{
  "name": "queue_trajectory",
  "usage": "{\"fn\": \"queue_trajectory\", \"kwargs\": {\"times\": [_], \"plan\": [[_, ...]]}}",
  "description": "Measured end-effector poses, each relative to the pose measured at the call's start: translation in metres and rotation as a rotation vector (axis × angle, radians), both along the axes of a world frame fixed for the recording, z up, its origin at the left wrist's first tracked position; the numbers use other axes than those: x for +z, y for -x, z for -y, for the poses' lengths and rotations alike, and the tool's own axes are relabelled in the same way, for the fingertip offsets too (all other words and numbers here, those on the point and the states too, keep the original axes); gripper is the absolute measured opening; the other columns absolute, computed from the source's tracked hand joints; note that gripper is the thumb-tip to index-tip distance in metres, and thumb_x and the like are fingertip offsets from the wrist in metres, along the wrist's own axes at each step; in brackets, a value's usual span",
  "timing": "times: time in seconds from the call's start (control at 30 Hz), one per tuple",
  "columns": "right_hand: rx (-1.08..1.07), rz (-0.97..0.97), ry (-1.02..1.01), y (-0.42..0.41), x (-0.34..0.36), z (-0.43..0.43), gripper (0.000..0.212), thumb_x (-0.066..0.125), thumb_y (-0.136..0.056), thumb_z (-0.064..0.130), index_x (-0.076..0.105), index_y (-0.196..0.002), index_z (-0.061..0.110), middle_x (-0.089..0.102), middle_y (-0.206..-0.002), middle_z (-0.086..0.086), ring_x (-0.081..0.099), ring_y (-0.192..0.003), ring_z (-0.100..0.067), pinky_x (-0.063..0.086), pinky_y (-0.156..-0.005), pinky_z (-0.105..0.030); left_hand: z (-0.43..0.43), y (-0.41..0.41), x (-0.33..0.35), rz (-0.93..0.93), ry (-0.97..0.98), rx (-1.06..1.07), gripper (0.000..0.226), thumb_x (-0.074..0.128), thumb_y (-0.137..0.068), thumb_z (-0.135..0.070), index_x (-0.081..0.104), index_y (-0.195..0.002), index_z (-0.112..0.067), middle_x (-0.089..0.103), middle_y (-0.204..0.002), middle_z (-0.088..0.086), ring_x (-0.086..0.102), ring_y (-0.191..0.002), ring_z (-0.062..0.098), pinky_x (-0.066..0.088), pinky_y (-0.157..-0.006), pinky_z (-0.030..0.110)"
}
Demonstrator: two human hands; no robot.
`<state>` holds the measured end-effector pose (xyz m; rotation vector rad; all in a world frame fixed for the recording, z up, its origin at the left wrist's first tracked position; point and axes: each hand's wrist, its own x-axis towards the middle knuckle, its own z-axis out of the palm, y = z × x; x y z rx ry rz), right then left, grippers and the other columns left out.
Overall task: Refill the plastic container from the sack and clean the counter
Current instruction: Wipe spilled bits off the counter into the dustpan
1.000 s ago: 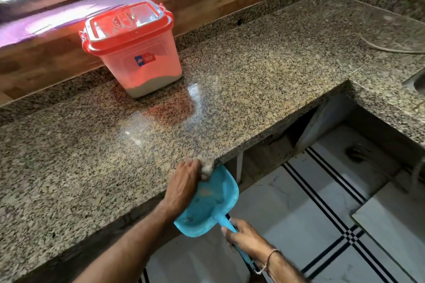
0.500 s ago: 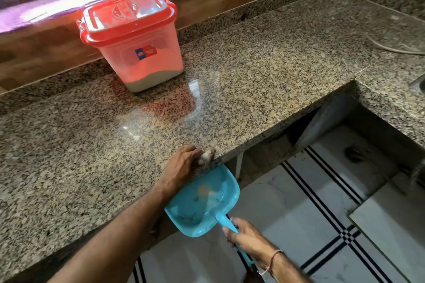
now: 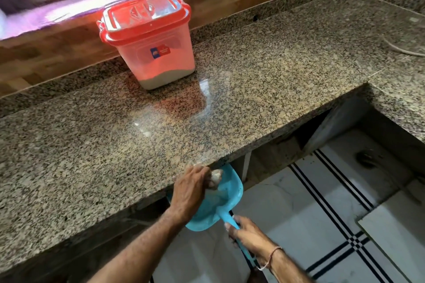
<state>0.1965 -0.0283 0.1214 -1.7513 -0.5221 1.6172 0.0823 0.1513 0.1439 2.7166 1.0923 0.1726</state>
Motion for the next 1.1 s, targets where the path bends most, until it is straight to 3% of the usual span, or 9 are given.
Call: {"fn": "queue_trajectory", "kwargs": {"times": [0.1,0.17,0.3,0.43,0.53,0.67,0.9,1.0,1.1], "plan": [[0.0,-0.002,0.002,0.0,0.0,0.002,0.011,0.057,-0.102,0.023,0.061,-0.104,0.013,0.058,-0.079,0.001,0.054,-0.061,-0.005,0.047,-0.062,-0.021,-0.012,-0.002,0.016,0.2,-0.003,0.137,0.007,0.06,-0.1,-0.025,0.054,-0.097,-0.021,0.055,-0.084,-0.005,0.05,-0.07,0.015,0.038,-0.056,0.028],[0.004,0.009,0.009,0.002,-0.001,0.005,0.01,0.056,-0.102,0.023,0.061,-0.104,0.014,0.059,-0.08,0.0,0.054,-0.061,-0.005,0.047,-0.063,-0.021,-0.036,-0.007,0.02,0.289,0.038,0.267,0.012,0.054,-0.102,-0.028,0.057,-0.101,-0.017,0.056,-0.088,-0.001,0.053,-0.074,0.017,0.047,-0.059,0.031],[0.028,0.044,0.02,0.007,-0.002,0.009,0.008,0.055,-0.103,0.022,0.057,-0.099,0.016,0.057,-0.079,0.0,0.053,-0.059,-0.005,0.045,-0.06,-0.021,-0.041,-0.013,0.003,0.239,0.147,0.233,0.012,0.054,-0.103,-0.031,0.056,-0.108,-0.02,0.056,-0.095,0.0,0.055,-0.082,0.018,0.053,-0.069,0.033],[0.042,0.095,0.018,0.014,0.0,0.016,0.01,0.055,-0.104,0.022,0.056,-0.096,0.016,0.054,-0.077,0.001,0.05,-0.061,-0.005,0.041,-0.055,-0.014,0.001,-0.004,-0.003,0.179,0.062,0.098,0.008,0.05,-0.098,-0.03,0.052,-0.101,-0.023,0.052,-0.089,-0.006,0.053,-0.071,0.019,0.05,-0.063,0.04],[0.059,0.139,0.015,0.022,0.0,0.022,0.014,0.056,-0.103,0.019,0.053,-0.09,0.014,0.054,-0.073,0.001,0.05,-0.058,-0.004,0.04,-0.053,-0.013,0.021,0.018,-0.004,0.139,0.045,0.115,0.022,0.041,-0.092,-0.041,0.053,-0.093,-0.023,0.056,-0.087,-0.006,0.054,-0.074,0.02,0.043,-0.061,0.037],[0.146,0.152,0.017,0.039,-0.006,0.026,0.016,0.057,-0.101,0.022,0.052,-0.089,0.014,0.056,-0.07,0.001,0.051,-0.058,-0.005,0.041,-0.058,-0.019,0.034,0.057,-0.017,0.127,0.234,0.357,0.015,0.058,-0.092,-0.042,0.061,-0.093,-0.028,0.062,-0.091,-0.007,0.059,-0.088,0.02,0.038,-0.067,0.035],[0.405,0.133,0.037,0.102,-0.024,0.012,0.019,0.06,-0.1,0.029,0.055,-0.09,0.014,0.058,-0.077,-0.003,0.055,-0.065,-0.012,0.047,-0.063,-0.027,0.054,0.171,-0.022,0.159,0.393,0.788,0.026,0.064,-0.088,-0.052,0.066,-0.094,-0.027,0.074,-0.098,-0.003,0.068,-0.1,0.026,0.049,-0.083,0.039],[0.571,0.131,-0.01,0.15,-0.025,-0.006,0.02,0.063,-0.099,0.027,0.056,-0.087,0.012,0.058,-0.073,-0.006,0.056,-0.059,-0.012,0.047,-0.063,-0.032,0.074,0.246,-0.022,0.224,0.441,1.042,0.029,0.068,-0.087,-0.05,0.065,-0.093,-0.022,0.075,-0.098,0.002,0.069,-0.1,0.031,0.05,-0.081,0.039],[0.729,0.094,-0.025,0.204,-0.022,-0.019,0.019,0.061,-0.101,0.022,0.056,-0.088,0.01,0.057,-0.073,-0.007,0.054,-0.06,-0.014,0.046,-0.061,-0.028,0.099,0.317,-0.02,0.314,0.48,1.308,0.029,0.068,-0.088,-0.047,0.067,-0.097,-0.02,0.075,-0.1,0.008,0.069,-0.099,0.034,0.05,-0.075,0.036]]}}
